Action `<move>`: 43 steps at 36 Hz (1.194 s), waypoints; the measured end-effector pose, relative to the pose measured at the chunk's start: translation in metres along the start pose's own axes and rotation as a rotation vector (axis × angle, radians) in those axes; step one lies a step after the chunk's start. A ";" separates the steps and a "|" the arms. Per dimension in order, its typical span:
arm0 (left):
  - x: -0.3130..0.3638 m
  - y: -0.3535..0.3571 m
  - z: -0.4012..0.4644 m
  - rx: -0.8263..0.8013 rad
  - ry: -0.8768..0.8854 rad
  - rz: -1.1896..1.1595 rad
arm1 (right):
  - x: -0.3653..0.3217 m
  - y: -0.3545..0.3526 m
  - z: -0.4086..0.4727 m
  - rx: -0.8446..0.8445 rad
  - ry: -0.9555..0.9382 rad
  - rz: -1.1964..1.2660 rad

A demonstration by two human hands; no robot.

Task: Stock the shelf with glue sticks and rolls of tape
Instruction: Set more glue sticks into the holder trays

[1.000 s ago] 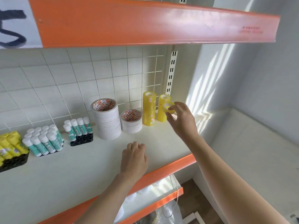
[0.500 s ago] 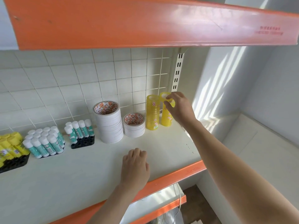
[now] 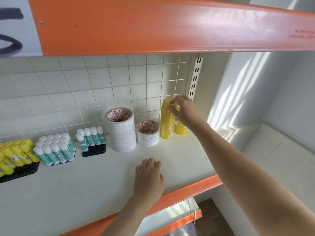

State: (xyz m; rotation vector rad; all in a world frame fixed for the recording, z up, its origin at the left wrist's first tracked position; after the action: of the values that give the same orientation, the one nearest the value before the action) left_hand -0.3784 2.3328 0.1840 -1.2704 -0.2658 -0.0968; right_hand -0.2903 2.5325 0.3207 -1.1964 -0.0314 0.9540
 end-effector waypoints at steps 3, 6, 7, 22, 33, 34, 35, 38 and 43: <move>-0.001 0.001 0.000 0.020 0.019 0.021 | -0.003 0.001 0.002 -0.002 -0.007 -0.001; -0.002 0.002 -0.001 0.039 0.029 0.032 | -0.004 0.003 0.003 -0.014 0.002 -0.011; -0.002 0.003 -0.001 0.042 0.029 0.029 | -0.003 0.004 0.003 -0.014 0.006 -0.012; -0.003 0.004 0.000 0.059 0.030 0.044 | 0.000 0.007 0.003 0.016 0.047 0.036; -0.001 0.004 0.000 0.099 0.032 0.036 | 0.000 0.006 0.003 -0.035 0.058 0.012; -0.001 0.004 0.000 0.102 0.032 0.033 | 0.000 0.006 0.004 -0.037 0.060 0.009; -0.001 0.004 0.000 0.103 0.032 0.032 | 0.000 0.005 0.004 -0.038 0.061 0.007; -0.001 0.004 0.000 0.106 0.032 0.037 | -0.001 0.003 0.005 -0.047 0.065 0.016; -0.001 0.004 0.000 0.093 0.024 0.035 | 0.000 0.003 0.004 -0.058 0.072 0.014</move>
State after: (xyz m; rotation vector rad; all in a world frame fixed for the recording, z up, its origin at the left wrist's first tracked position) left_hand -0.3785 2.3340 0.1798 -1.1807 -0.2250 -0.0692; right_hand -0.2944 2.5351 0.3196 -1.2855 0.0067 0.9272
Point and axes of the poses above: each hand's wrist, its own z-axis towards the middle knuckle, its own y-axis out of the palm, x = y × z, the point moved 1 cm from there along z, towards the middle knuckle, and after that the axes turned 5 degrees about -x, right-handed, at the moved point
